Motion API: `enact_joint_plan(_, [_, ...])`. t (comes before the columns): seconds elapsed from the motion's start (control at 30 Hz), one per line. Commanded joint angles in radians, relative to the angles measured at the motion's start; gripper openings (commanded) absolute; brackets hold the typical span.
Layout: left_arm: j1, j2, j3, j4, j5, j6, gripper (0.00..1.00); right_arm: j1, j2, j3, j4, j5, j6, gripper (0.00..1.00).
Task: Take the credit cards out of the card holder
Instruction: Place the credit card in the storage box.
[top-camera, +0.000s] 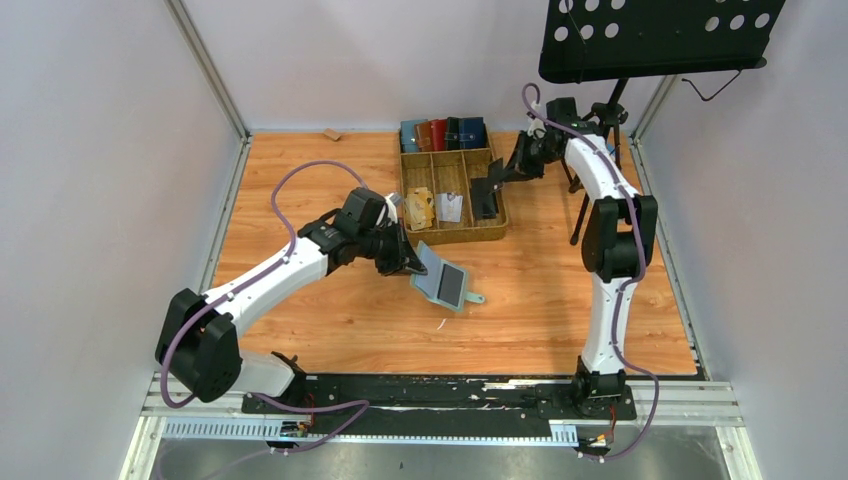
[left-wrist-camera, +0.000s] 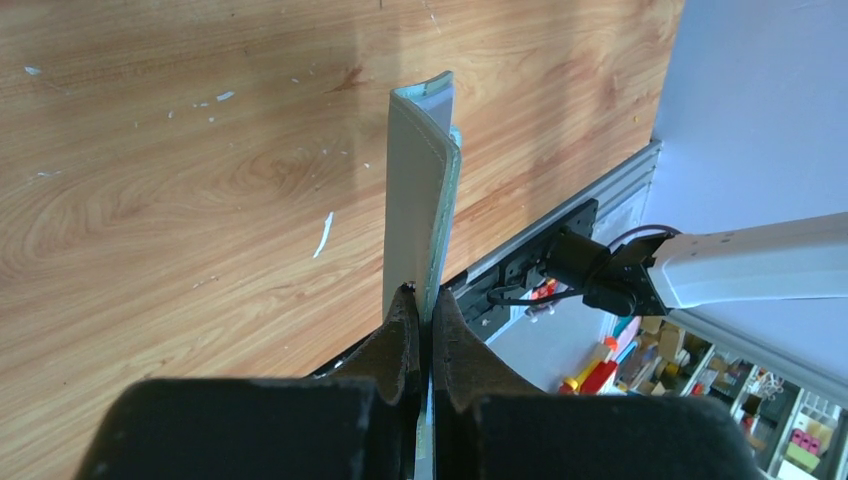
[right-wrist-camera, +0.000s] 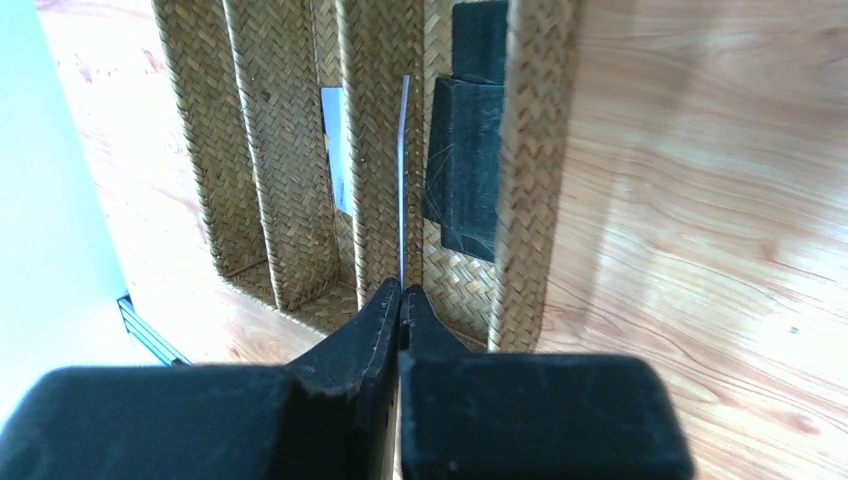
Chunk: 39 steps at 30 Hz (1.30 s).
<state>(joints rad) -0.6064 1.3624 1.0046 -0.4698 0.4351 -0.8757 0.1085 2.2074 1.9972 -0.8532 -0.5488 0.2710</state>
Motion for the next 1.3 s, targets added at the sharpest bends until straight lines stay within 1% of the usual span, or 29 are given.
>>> enact_joint_plan(0.0, [0.003,-0.016,-0.021,0.064,0.022,-0.022,0.00,-0.011,-0.072,0.004,-0.001,-0.017,-0.018,0.00])
enact_joint_plan(0.3, [0.002,-0.012,-0.022,0.085,0.021,-0.055,0.00,0.015,-0.008,0.025,-0.003,0.005,-0.024,0.00])
enact_joint_plan(0.43, [0.003,0.001,-0.018,0.094,0.026,-0.069,0.00,0.046,0.012,0.033,-0.020,0.059,-0.033,0.00])
enact_joint_plan(0.57, [0.003,-0.010,-0.020,0.089,0.018,-0.077,0.00,0.065,0.058,0.074,-0.067,0.148,-0.046,0.00])
enact_joint_plan(0.73, [0.002,-0.022,-0.019,0.072,0.005,-0.080,0.00,0.079,0.105,0.110,-0.083,0.164,-0.037,0.02])
enact_joint_plan(0.8, [0.003,-0.022,-0.015,0.069,0.002,-0.084,0.00,0.083,0.119,0.135,-0.102,0.170,-0.036,0.07])
enact_joint_plan(0.9, [0.002,-0.016,0.000,0.062,0.001,-0.084,0.00,0.083,0.108,0.156,-0.128,0.205,-0.037,0.23])
enact_joint_plan(0.97, [0.002,-0.006,0.015,0.052,0.002,-0.083,0.00,0.083,0.071,0.143,-0.133,0.230,-0.038,0.33])
enact_joint_plan(1.03, [0.003,0.003,0.036,0.046,0.002,-0.081,0.00,0.083,0.018,0.112,-0.131,0.239,-0.037,0.37])
enact_joint_plan(1.17, [0.001,0.011,0.055,0.039,0.004,-0.080,0.00,0.083,-0.127,-0.002,-0.085,0.220,-0.029,0.39])
enact_joint_plan(1.27, [0.001,0.000,0.042,0.081,0.015,-0.110,0.00,0.083,-0.241,-0.115,-0.048,0.185,-0.020,0.49])
